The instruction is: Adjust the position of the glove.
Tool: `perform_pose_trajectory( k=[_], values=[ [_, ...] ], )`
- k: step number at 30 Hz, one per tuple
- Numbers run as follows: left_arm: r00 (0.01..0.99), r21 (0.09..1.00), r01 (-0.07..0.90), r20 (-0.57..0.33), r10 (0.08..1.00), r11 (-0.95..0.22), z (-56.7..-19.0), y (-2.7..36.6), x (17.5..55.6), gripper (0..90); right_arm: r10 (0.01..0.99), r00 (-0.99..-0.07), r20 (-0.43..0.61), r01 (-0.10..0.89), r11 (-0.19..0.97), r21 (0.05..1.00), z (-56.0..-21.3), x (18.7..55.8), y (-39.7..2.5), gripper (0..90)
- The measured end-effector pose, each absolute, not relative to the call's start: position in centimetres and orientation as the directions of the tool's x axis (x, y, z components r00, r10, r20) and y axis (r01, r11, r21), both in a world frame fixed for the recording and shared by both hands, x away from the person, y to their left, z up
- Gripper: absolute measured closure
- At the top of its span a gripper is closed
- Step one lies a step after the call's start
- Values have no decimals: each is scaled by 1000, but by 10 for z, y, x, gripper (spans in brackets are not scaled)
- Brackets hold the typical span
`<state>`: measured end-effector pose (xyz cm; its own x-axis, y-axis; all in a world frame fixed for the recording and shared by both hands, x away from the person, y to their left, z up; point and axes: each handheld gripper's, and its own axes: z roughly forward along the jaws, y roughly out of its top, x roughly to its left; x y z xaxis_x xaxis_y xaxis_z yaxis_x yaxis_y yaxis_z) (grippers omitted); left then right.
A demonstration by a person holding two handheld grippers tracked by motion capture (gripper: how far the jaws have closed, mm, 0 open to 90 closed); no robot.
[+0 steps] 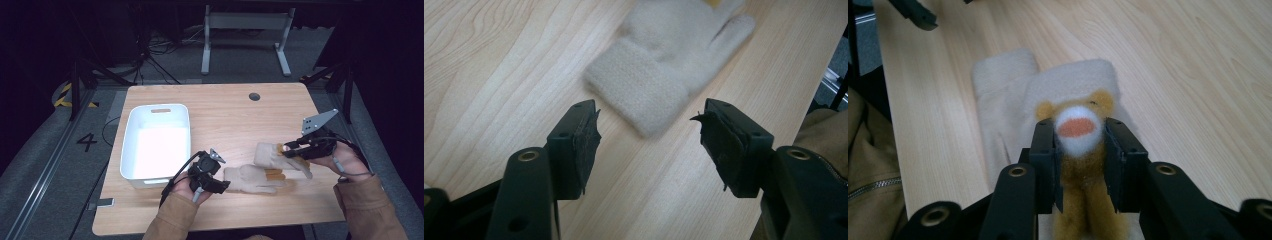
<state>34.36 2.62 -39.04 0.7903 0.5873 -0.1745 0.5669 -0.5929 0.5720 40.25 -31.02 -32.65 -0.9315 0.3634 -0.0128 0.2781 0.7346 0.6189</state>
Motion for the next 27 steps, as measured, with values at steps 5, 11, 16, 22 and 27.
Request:
perform_pose_trajectory(
  k=[5,11,16,22,27],
  values=[
    [791,573,566,-173,587,-593,-390,27,344,404,319,-948,4,250,735,631,-330,401,-303,691],
    [789,574,571,-187,585,-587,-389,28,343,415,265,-964,5,205,736,645,-332,397,-294,690],
    [791,571,569,-184,583,-592,-390,27,344,416,238,-971,7,186,736,651,-334,396,-286,690],
    [793,572,567,-183,581,-593,-390,27,343,415,204,-979,15,163,737,656,-341,394,-273,690],
    [795,572,564,-184,578,-595,-389,27,343,415,175,-984,20,145,742,655,-348,392,-261,688]
  ],
)
